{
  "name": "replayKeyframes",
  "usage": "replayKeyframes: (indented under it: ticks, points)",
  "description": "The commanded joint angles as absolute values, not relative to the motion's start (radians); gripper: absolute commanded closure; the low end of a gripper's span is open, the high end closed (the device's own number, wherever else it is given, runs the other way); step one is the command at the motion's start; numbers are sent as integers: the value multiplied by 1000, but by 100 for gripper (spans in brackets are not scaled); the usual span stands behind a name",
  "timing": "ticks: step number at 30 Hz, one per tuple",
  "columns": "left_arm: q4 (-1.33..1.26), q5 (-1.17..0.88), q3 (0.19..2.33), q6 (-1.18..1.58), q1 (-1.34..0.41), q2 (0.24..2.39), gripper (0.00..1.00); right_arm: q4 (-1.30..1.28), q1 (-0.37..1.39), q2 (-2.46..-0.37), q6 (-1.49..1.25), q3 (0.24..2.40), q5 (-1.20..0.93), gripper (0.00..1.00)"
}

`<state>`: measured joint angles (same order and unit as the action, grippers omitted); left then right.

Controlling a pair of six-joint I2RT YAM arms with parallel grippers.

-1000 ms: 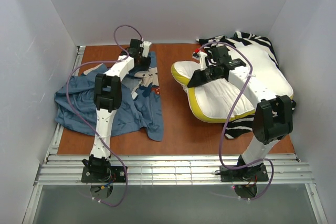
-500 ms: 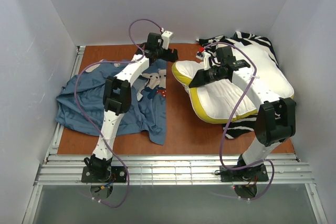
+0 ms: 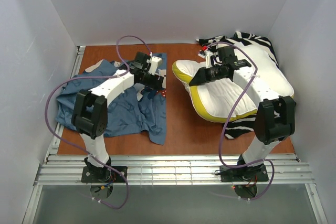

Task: Put the pillow into the pillowcase

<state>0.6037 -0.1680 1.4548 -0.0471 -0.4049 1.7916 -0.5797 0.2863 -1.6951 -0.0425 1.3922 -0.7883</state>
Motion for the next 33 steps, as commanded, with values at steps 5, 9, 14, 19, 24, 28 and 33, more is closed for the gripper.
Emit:
replayKeyframes:
  ticks: [5,9,14,19,24,28,33]
  points:
    - [630,-72,1499,35,-457,1998,24,-560,209,-1654,-54,1371,-825,99]
    - [627,-78,1610,23,-492,2124,54,-563,180,-1643,-49,1362,-830,99]
    - [650,-199,1785,14,-558,2275,95,-572,153,-1628,-45,1359,-836,99]
    - [670,-302,1985,-29,-633,2364,100,-569,137,-1634,-57,1374,-848,99]
    - [675,-308,1913,-31,-637,2242,45,-563,137,-1649,-78,1384,-868,99]
    - [683,-304,1784,-6,-505,1992,31,-537,137,-1657,-101,1375,-882,99]
    - [761,-81,1683,-29,-413,1829,31,-468,149,-1655,-163,1368,-904,99]
